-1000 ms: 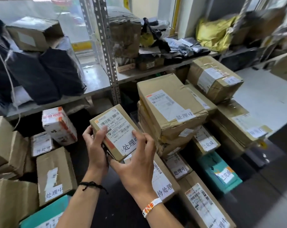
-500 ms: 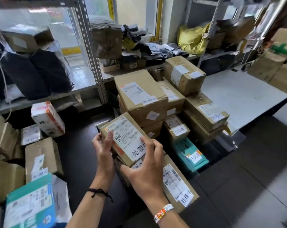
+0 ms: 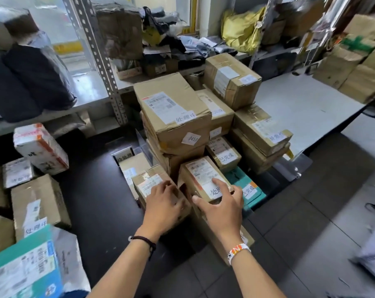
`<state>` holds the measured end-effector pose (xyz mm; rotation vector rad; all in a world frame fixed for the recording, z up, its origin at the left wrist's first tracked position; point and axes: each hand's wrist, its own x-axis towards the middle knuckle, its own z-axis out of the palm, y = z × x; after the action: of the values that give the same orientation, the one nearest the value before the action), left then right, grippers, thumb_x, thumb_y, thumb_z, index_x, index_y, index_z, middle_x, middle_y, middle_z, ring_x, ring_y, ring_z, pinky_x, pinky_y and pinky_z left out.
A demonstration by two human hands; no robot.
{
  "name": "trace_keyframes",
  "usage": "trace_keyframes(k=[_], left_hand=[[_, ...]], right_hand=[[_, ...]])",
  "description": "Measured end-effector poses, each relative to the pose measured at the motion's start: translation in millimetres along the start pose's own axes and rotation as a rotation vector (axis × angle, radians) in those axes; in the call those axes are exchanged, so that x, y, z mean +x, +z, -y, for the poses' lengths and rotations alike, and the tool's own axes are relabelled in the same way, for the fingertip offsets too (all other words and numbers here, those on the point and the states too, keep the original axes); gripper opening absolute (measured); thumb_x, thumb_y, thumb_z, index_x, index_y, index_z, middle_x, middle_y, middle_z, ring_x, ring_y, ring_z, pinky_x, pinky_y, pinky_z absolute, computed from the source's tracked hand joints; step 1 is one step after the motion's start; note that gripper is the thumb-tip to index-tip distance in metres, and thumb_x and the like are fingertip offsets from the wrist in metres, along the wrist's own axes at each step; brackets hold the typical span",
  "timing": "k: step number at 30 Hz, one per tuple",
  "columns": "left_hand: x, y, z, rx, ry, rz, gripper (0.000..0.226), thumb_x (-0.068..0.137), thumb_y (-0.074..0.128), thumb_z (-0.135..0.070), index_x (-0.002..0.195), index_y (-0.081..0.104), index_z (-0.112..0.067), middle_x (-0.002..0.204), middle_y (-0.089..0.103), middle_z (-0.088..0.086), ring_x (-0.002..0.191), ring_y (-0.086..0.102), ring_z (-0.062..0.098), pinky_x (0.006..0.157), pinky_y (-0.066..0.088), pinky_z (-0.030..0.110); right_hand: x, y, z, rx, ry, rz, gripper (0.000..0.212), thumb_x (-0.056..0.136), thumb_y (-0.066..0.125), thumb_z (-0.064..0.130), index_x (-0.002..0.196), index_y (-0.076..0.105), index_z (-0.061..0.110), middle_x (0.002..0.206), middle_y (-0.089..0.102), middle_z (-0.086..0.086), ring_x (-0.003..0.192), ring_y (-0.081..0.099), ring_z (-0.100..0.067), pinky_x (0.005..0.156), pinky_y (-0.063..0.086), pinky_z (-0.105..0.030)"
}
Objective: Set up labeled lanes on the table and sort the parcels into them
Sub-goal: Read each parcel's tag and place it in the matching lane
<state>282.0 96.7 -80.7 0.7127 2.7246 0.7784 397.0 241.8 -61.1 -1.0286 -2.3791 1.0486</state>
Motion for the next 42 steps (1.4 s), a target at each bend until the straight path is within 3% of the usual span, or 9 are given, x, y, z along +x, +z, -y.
trace_keyframes(k=[6, 16, 20, 22, 26, 28, 35, 39, 42], left_hand=[[-7.1, -1.2, 12.9, 0.081, 0.087, 0.020, 0.057, 0.100, 0.053, -0.042, 0.154, 0.047, -0.025, 0.163, 0.036, -0.005, 0.149, 0.029, 0.020, 0.122, 0.026, 0.038], [-6.1, -3.3, 16.4, 0.054, 0.084, 0.081, 0.059, 0.103, 0.050, -0.045, 0.158, 0.041, -0.027, 0.168, 0.029, -0.008, 0.155, 0.020, 0.017, 0.128, 0.023, 0.039], [-7.6, -10.5, 9.4, 0.019, 0.076, 0.074, 0.056, 0.103, 0.050, -0.044, 0.156, 0.044, -0.026, 0.167, 0.032, -0.008, 0.155, 0.023, 0.015, 0.127, 0.024, 0.038], [-8.9, -17.5, 6.1, 0.011, 0.088, 0.023, 0.054, 0.104, 0.049, -0.044, 0.156, 0.044, -0.027, 0.167, 0.032, -0.010, 0.156, 0.023, 0.014, 0.127, 0.023, 0.038], [-14.0, -43.7, 5.4, -0.032, 0.068, -0.148, 0.052, 0.104, 0.055, -0.037, 0.154, 0.047, -0.027, 0.165, 0.035, -0.010, 0.154, 0.027, 0.014, 0.126, 0.022, 0.036], [-16.9, -61.0, 10.5, -0.050, 0.052, -0.234, 0.050, 0.102, 0.059, -0.033, 0.151, 0.050, -0.025, 0.163, 0.039, -0.008, 0.152, 0.031, 0.015, 0.125, 0.025, 0.038], [-28.6, -137.8, 69.5, -0.002, -0.039, -0.501, 0.046, 0.102, 0.056, -0.034, 0.146, 0.056, -0.019, 0.159, 0.045, 0.001, 0.149, 0.036, 0.022, 0.119, 0.032, 0.047], [-47.2, -186.4, 127.3, -0.002, -0.174, -0.622, 0.058, 0.094, 0.043, -0.045, 0.139, 0.063, -0.014, 0.153, 0.053, 0.007, 0.144, 0.045, 0.028, 0.116, 0.035, 0.047], [-68.3, -228.3, 179.1, 0.007, -0.308, -0.705, 0.052, 0.094, 0.053, -0.041, 0.137, 0.064, -0.014, 0.150, 0.055, 0.007, 0.143, 0.045, 0.029, 0.116, 0.033, 0.046]], right_hand=[[10.8, 23.8, -5.8, 0.021, 0.035, 0.013, 0.071, 0.072, 0.089, 0.056, 0.134, 0.059, 0.041, 0.136, 0.035, -0.001, 0.128, 0.041, -0.026, 0.101, 0.049, -0.041], [6.1, 31.2, -11.7, -0.064, 0.006, 0.129, 0.080, 0.074, 0.085, 0.063, 0.142, 0.045, 0.048, 0.162, 0.012, -0.001, 0.148, 0.027, -0.033, 0.111, 0.047, -0.048], [7.0, 16.6, -0.9, -0.231, -0.023, 0.163, 0.088, 0.080, 0.067, 0.079, 0.155, 0.034, 0.046, 0.171, 0.002, -0.003, 0.158, 0.010, -0.034, 0.122, 0.028, -0.052], [6.8, 7.0, 6.6, -0.298, -0.102, 0.093, 0.087, 0.083, 0.062, 0.079, 0.156, 0.035, 0.043, 0.171, 0.007, -0.002, 0.157, 0.011, -0.031, 0.123, 0.024, -0.054], [1.4, 0.3, 40.3, -0.219, -0.366, -0.098, 0.065, 0.088, 0.068, 0.064, 0.141, 0.058, 0.028, 0.155, 0.041, -0.006, 0.139, 0.040, -0.025, 0.108, 0.044, -0.050], [-6.5, 9.5, 69.2, -0.117, -0.487, -0.097, 0.059, 0.090, 0.064, 0.061, 0.136, 0.062, 0.024, 0.148, 0.047, -0.003, 0.133, 0.047, -0.020, 0.104, 0.048, -0.043], [-41.9, 81.0, 169.6, 0.141, -0.692, 0.086, 0.050, 0.096, 0.059, 0.051, 0.138, 0.061, 0.023, 0.150, 0.050, 0.003, 0.137, 0.050, -0.016, 0.109, 0.044, -0.031], [-67.8, 133.1, 219.1, 0.224, -0.657, 0.291, 0.059, 0.097, 0.052, 0.060, 0.146, 0.055, 0.026, 0.152, 0.048, 0.006, 0.141, 0.044, -0.009, 0.114, 0.042, -0.034], [-97.1, 175.3, 256.8, 0.250, -0.636, 0.474, 0.067, 0.097, 0.049, 0.065, 0.152, 0.048, 0.028, 0.157, 0.042, 0.008, 0.144, 0.039, -0.006, 0.116, 0.038, -0.028]])
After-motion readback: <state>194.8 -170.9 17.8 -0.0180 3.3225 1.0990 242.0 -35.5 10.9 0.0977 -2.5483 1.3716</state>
